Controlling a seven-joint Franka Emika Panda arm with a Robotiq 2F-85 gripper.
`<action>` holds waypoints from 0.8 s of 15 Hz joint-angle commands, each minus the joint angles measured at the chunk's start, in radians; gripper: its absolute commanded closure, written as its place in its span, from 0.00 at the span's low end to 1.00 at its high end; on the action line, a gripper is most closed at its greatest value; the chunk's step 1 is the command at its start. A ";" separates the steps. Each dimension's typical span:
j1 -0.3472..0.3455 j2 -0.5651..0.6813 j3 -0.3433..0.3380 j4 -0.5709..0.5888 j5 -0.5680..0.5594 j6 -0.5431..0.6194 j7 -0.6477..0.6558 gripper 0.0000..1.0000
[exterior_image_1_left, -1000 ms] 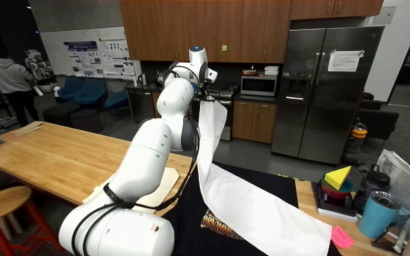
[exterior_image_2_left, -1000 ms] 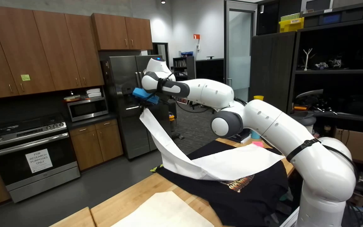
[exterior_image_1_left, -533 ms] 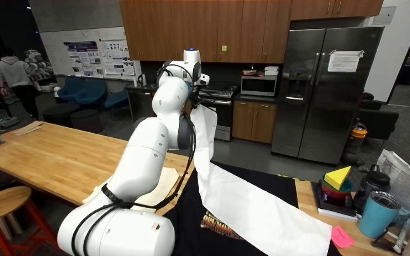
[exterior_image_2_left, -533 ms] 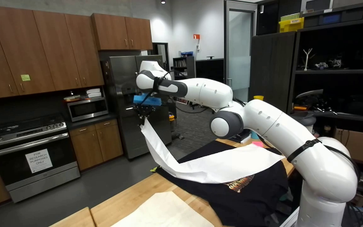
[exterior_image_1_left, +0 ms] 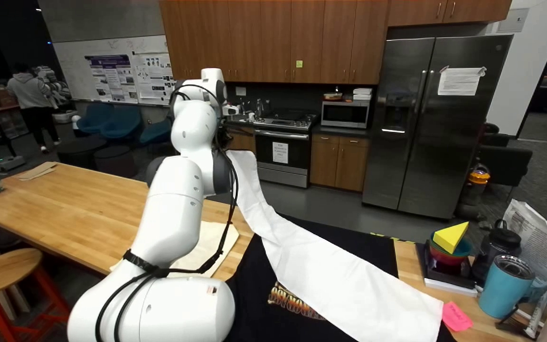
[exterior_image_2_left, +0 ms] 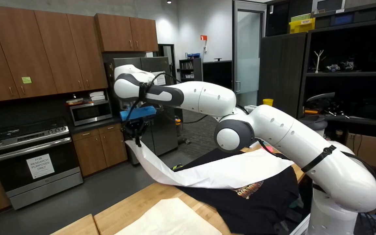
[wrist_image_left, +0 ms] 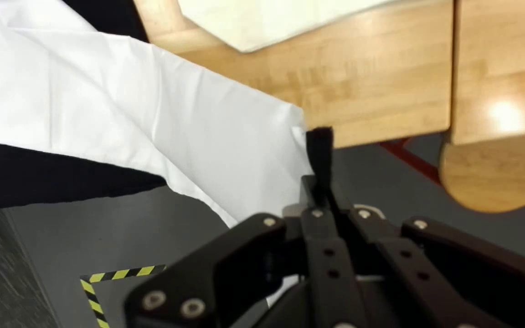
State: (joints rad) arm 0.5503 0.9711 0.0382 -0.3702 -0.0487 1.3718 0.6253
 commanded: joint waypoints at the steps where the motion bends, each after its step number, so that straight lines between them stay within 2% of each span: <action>1: 0.130 -0.029 -0.013 -0.029 -0.040 -0.095 -0.059 0.99; 8: 0.474 0.049 -0.074 0.011 -0.160 -0.338 -0.022 0.99; 12: 0.583 0.099 -0.161 0.023 -0.271 -0.507 -0.066 0.99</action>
State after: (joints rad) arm 1.0944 1.0419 -0.0531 -0.3773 -0.2545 0.9684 0.6054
